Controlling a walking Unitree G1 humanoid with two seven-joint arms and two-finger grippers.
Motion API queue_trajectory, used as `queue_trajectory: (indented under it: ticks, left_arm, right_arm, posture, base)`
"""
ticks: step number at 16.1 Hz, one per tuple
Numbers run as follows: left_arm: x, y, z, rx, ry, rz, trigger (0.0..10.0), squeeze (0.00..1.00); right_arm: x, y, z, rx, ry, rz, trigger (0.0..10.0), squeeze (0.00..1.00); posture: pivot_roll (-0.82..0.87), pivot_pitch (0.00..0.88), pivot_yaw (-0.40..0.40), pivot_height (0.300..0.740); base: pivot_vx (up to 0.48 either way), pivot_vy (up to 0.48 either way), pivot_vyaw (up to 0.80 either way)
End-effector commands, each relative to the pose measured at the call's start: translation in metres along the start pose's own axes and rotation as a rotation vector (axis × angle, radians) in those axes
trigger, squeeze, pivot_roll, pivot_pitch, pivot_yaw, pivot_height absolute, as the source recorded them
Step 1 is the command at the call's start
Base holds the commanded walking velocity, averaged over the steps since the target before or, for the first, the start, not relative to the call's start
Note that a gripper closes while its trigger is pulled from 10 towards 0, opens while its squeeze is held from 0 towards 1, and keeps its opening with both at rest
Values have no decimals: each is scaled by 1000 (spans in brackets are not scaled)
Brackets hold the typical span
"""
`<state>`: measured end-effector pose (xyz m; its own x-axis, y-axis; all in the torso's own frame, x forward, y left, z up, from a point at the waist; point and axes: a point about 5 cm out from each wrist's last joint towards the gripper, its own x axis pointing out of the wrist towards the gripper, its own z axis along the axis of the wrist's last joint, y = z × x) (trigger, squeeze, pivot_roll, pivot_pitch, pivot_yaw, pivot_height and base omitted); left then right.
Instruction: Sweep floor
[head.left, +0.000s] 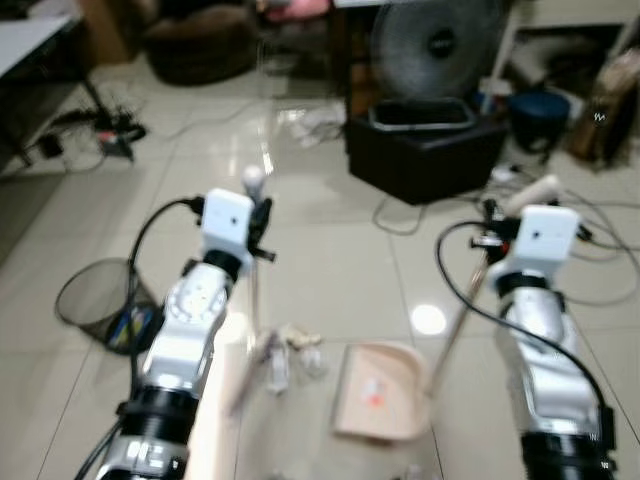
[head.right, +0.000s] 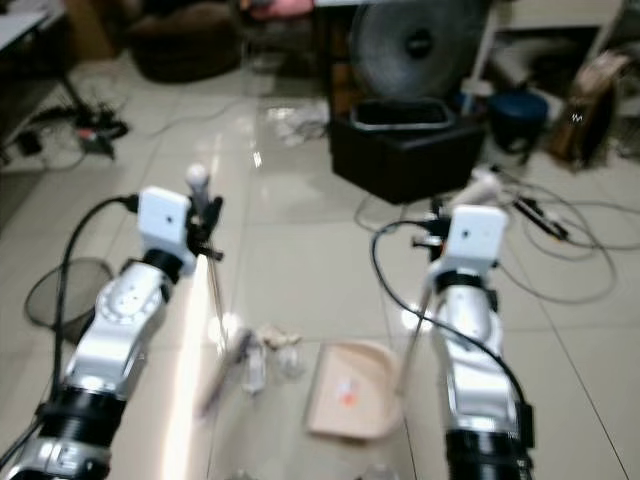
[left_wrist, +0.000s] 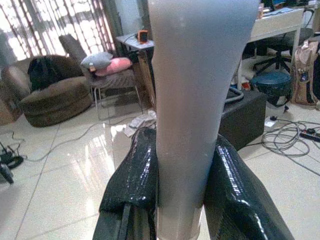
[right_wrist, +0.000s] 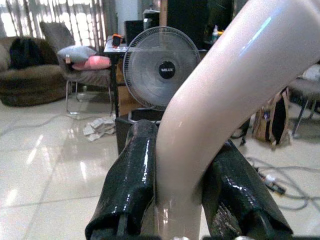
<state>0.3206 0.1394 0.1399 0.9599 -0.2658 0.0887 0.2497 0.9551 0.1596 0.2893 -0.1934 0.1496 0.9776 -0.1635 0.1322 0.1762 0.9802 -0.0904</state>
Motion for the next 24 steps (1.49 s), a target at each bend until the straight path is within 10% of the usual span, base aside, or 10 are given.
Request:
queue_trajectory:
  ticks: [1,24]
  left_arm:
    - [0,6,6,11,-28,19,10000,0]
    - [1,5,4,-7,-23,-12,10000,0]
  right_arm:
    - [1,5,11,-14,-50,16,10000,0]
    - [-1,4,8,38,-48,-21,10000,0]
  posture:
    - [-9,94,73,740]
    - [5,109,86,740]
  base:
    - [326,0,0]
    - [337,0,0]
